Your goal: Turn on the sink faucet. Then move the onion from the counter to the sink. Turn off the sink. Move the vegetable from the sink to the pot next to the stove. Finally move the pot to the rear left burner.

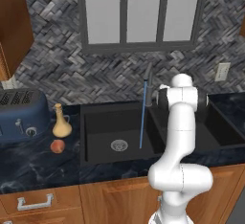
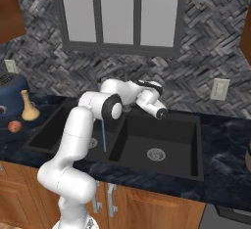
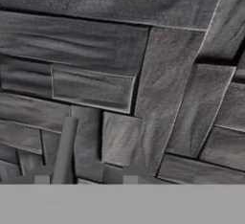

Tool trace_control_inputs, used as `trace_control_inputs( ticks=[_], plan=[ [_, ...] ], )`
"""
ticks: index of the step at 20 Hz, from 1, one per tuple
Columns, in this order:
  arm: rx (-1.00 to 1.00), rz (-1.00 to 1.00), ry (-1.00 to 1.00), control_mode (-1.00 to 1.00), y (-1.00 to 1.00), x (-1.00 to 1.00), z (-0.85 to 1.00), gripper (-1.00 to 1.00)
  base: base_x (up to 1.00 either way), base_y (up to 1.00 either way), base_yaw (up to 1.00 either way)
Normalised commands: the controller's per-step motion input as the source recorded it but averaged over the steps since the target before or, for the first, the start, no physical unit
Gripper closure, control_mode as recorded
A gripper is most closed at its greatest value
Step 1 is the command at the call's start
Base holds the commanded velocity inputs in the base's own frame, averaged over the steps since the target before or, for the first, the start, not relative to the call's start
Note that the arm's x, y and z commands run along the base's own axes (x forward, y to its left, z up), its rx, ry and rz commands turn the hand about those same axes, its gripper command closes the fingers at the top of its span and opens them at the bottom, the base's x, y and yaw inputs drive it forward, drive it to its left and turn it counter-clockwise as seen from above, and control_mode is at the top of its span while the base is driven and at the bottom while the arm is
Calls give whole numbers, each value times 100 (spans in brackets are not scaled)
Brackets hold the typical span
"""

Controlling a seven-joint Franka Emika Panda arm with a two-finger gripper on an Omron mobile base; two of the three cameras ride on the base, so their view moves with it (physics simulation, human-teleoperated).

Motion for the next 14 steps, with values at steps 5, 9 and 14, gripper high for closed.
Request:
trace_control_inputs(
  ticks=[5, 9, 14],
  plan=[
    [7, -2, 1, -100, -31, -10, 7, -100, 0, 0, 0],
    [0, -4, 0, -100, -23, -38, 45, -100, 0, 0, 0],
    [0, -4, 0, -100, -24, -53, 54, -100, 0, 0, 0]
  ],
)
